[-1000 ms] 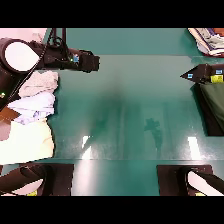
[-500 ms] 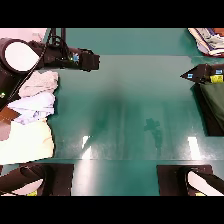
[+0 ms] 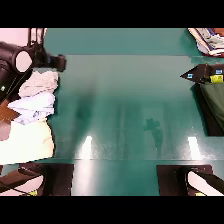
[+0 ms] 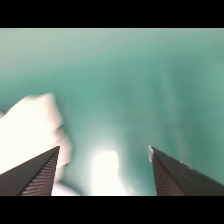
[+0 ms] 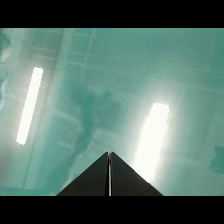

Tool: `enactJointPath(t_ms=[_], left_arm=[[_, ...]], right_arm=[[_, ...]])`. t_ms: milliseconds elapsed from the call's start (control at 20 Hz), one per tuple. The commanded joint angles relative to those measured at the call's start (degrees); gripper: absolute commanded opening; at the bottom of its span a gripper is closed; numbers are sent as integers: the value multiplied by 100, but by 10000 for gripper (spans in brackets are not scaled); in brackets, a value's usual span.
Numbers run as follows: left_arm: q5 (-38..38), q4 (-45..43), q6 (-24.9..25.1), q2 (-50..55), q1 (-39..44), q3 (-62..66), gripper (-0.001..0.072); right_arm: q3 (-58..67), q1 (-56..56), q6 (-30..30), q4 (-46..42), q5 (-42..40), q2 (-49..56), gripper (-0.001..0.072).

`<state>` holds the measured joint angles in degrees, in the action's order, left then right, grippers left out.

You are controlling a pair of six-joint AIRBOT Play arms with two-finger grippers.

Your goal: Fold the shirts.

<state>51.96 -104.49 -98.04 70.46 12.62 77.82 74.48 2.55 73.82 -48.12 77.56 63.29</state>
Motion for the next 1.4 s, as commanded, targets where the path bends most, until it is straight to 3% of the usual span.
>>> enactJointPath(t_ms=[0,250,450,550,600,900,1050,1200,1350], left_arm=[[-234,-293,-103,431,-1084,-566,665],[-756,74,-101,1486,-1976,-669,665],[-837,232,-98,1683,-2138,-654,649],[-713,234,-98,1641,-2138,-546,126],[-627,232,-92,1624,-2138,-452,30],[306,354,61,787,-2135,684,20],[1023,866,636,-155,-2070,1598,18],[1617,920,848,-988,-1425,2389,18],[1646,927,844,-1340,-267,2651,18]], right_arm=[[4,-2,4,4,0,-2,15],[4,-7,7,4,2,-2,15],[4,-7,7,2,-2,0,15],[4,-4,7,2,-11,2,15],[4,-7,7,2,-28,2,15],[26,-4,7,278,-254,-4,15],[422,-4,7,411,-518,-2,15],[1128,-4,4,404,-728,-2,15],[1751,-4,4,304,-846,-2,15]])
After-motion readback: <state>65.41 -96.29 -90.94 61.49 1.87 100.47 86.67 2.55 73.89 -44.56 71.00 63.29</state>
